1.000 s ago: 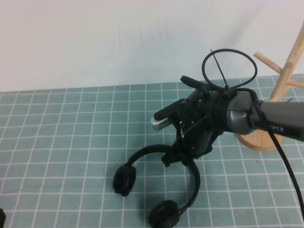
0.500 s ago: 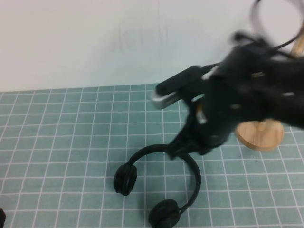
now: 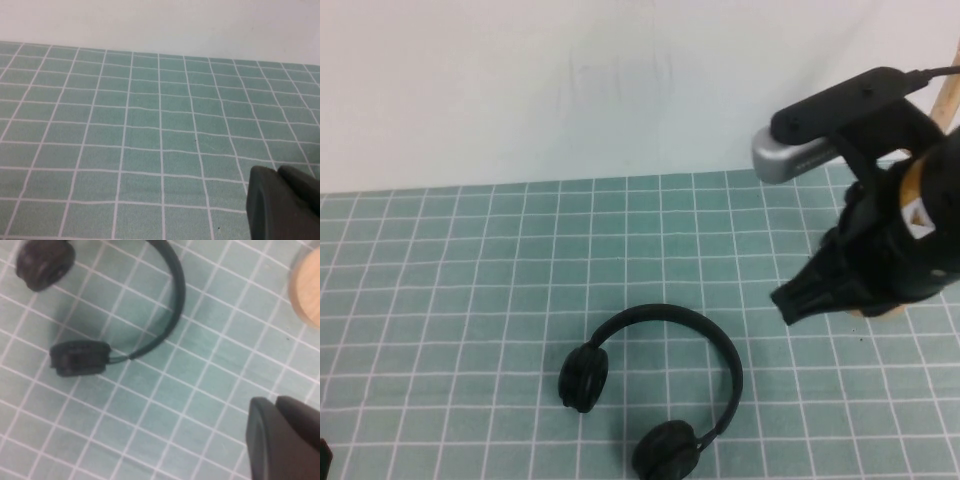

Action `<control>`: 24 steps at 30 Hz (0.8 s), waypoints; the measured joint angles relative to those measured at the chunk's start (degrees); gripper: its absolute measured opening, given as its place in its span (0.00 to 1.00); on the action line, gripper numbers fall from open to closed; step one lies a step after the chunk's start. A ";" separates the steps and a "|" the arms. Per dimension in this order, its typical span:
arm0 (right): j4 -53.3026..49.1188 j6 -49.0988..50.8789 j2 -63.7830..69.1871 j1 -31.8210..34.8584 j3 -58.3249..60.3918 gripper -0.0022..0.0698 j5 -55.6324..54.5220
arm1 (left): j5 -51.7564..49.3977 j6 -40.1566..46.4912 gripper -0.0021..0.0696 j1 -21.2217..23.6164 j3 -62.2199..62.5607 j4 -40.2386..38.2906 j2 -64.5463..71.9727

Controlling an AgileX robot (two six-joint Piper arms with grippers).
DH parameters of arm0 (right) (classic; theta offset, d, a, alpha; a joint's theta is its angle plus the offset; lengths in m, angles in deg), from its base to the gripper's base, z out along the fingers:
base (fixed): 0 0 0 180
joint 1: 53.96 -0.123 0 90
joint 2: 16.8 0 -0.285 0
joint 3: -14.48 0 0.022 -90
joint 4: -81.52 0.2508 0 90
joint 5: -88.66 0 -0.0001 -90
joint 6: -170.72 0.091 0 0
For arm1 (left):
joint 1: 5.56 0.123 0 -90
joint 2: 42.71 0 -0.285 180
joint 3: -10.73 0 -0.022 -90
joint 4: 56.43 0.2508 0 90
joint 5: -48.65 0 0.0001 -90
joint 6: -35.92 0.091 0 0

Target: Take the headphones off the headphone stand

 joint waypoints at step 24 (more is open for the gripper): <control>-11.42 -2.64 -57.74 45.13 66.75 0.02 -57.87 | 0.00 0.00 0.02 0.00 0.00 0.00 0.00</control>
